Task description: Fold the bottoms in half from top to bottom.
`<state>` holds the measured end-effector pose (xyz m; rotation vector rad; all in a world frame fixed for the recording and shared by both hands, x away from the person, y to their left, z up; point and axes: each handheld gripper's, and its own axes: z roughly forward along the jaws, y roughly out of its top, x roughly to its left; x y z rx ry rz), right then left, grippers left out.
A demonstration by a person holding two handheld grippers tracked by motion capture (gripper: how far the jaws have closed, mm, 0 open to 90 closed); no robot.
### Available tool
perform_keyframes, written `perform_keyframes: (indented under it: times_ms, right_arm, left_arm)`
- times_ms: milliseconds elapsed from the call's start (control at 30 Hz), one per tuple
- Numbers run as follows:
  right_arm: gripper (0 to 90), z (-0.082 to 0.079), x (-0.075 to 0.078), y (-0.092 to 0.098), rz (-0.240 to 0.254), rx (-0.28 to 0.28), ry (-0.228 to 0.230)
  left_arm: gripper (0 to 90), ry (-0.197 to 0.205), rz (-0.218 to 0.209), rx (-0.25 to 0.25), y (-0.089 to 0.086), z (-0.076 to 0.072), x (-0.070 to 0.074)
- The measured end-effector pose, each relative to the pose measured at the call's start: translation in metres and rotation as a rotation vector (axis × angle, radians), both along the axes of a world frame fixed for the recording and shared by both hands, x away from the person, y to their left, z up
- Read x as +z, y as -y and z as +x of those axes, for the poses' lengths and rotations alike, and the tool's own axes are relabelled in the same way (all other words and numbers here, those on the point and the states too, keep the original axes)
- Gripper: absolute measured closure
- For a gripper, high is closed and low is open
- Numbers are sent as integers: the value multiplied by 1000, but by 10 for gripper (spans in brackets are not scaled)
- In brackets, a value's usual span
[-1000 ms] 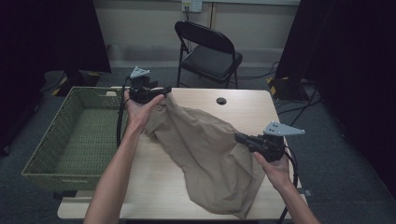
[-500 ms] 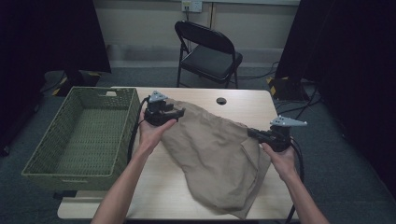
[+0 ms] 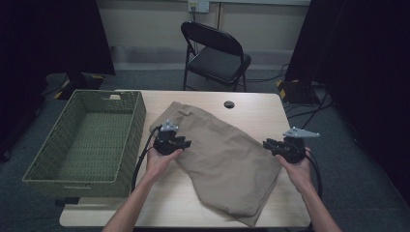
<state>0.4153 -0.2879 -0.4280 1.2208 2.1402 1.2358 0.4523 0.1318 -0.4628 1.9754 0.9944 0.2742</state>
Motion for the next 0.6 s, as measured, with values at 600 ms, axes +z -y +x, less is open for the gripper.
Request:
perform_keyframes:
  times_ms: [600]
  right_arm:
    - [608,-22,-46,-75,-97,254,-104]
  left_arm:
    - [683,-35,10,17,8,3,-42]
